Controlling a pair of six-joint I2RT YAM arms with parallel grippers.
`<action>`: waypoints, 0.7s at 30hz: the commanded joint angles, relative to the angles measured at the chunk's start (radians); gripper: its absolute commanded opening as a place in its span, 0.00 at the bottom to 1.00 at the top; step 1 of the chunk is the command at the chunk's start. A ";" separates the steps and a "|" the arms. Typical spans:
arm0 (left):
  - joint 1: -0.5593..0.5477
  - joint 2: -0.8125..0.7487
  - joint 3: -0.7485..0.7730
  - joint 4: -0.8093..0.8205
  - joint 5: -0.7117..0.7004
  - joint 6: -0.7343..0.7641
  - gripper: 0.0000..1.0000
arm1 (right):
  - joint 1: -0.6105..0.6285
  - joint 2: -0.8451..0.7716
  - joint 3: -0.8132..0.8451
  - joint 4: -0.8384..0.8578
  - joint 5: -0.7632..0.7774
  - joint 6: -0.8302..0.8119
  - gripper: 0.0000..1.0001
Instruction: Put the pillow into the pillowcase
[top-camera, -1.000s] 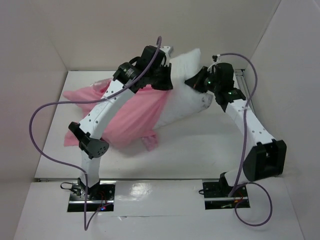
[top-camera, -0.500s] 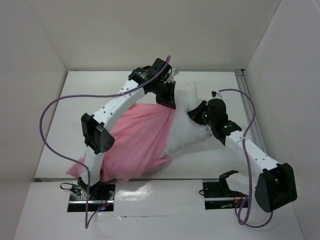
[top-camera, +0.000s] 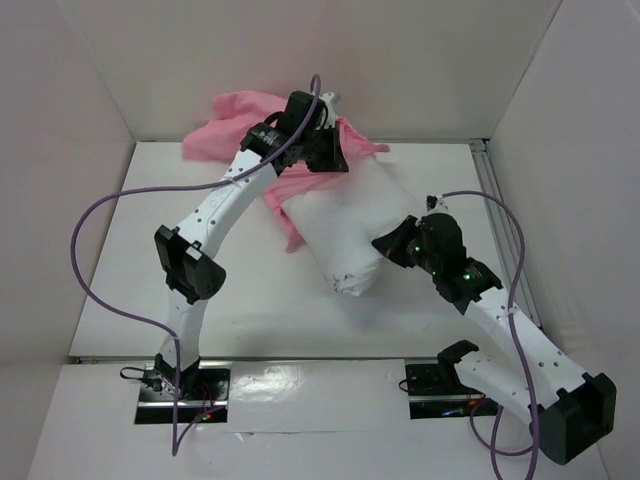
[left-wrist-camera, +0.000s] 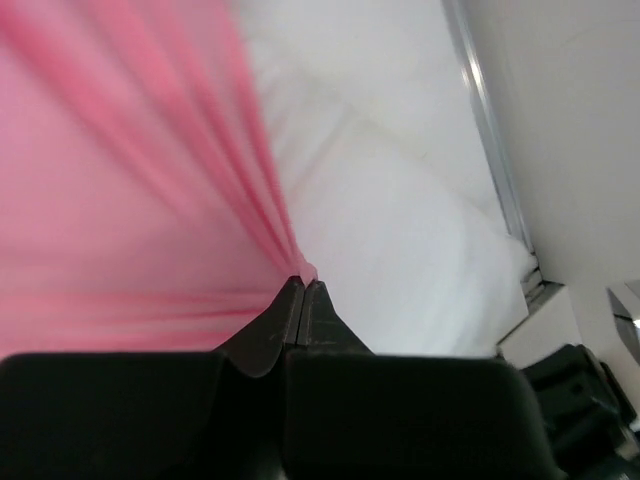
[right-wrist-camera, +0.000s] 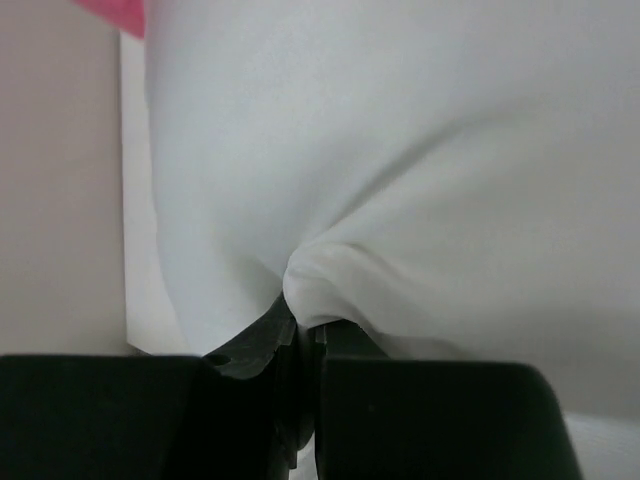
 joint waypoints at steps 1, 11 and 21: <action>-0.041 -0.071 -0.120 0.097 0.049 -0.033 0.00 | 0.009 0.071 0.032 0.088 -0.011 -0.031 0.00; -0.041 -0.305 -0.370 0.011 -0.167 -0.023 0.89 | 0.009 0.161 0.208 -0.098 0.033 -0.210 0.85; 0.238 -0.574 -0.999 0.239 -0.090 -0.161 0.79 | 0.029 0.274 0.618 -0.482 0.346 -0.370 1.00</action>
